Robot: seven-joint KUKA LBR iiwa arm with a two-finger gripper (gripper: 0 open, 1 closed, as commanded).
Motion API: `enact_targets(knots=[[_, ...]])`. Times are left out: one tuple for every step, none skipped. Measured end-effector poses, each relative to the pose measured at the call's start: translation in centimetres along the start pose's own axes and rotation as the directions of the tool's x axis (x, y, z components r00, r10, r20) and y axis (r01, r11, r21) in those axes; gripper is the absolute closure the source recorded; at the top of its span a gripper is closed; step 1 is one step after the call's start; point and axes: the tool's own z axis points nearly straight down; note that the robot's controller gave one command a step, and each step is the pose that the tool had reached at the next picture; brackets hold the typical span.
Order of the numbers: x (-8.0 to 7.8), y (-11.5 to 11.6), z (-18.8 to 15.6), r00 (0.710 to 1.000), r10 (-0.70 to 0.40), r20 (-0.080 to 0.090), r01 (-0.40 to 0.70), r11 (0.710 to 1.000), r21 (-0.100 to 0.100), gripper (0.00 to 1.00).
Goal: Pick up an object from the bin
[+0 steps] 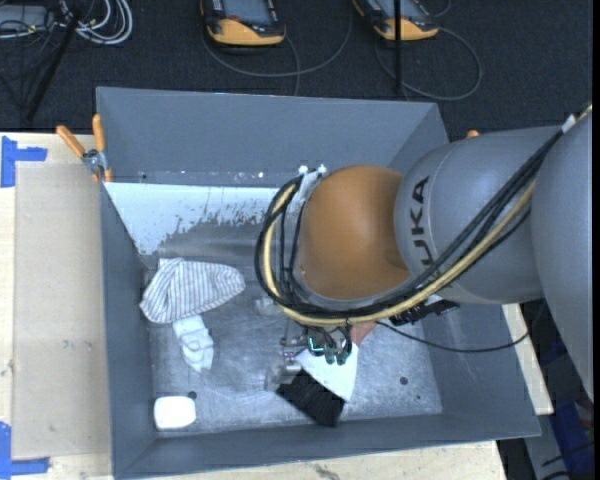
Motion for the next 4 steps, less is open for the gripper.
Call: enact_targets(knots=[[-0.2,0.0,-0.4,1.000,0.003,0.008,-0.003,1.000,-0.001,0.00],[3.2,-6.0,7.2,0.971,-0.240,0.008,0.240,0.971,-0.003,1.00],[3.2,-6.0,7.2,0.971,-0.240,0.008,0.240,0.971,-0.003,1.00],[3.0,-4.6,-6.3,0.977,-0.213,0.010,0.213,0.977,0.001,1.00]])
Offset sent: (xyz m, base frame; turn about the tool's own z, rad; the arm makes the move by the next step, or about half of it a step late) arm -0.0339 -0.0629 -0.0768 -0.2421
